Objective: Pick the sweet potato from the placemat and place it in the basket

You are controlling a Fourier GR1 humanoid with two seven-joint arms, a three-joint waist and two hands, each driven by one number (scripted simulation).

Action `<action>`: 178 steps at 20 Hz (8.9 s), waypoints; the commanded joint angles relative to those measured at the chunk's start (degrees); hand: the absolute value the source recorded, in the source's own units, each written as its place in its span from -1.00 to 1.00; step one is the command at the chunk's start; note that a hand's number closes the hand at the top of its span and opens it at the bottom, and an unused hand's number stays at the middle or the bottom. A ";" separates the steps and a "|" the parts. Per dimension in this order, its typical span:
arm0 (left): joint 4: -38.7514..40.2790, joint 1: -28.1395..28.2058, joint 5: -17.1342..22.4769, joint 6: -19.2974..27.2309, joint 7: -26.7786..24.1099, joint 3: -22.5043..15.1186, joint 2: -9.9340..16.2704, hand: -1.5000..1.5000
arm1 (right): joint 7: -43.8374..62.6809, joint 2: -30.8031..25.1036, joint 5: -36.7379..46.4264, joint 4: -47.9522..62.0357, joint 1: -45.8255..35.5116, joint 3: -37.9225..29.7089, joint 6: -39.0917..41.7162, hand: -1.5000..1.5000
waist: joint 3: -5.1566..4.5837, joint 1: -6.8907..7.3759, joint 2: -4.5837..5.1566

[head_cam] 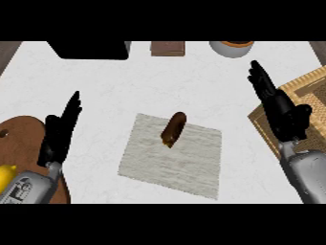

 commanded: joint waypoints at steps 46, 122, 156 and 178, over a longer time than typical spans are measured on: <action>2.95 11.83 7.09 -11.28 4.02 0.90 -0.18 0.00 | 66.23 20.68 7.53 68.47 -82.11 23.07 48.06 -1.00 | 0.27 4.17 0.39; -2.36 16.40 1.19 -14.09 7.28 7.90 -3.73 0.00 | 58.37 20.69 9.47 52.48 -44.76 51.60 27.37 1.00 | 0.58 1.05 0.04; -6.17 30.22 3.98 -12.26 4.26 14.51 -3.52 0.00 | 26.67 -5.91 22.13 -24.69 -14.91 42.36 -20.80 1.00 | 0.88 -12.64 -3.02; -2.62 23.34 2.06 -14.20 2.95 12.64 -5.09 0.00 | 26.15 -45.31 -13.91 -42.99 9.00 -15.13 -5.83 1.00 | 0.83 -5.71 -0.60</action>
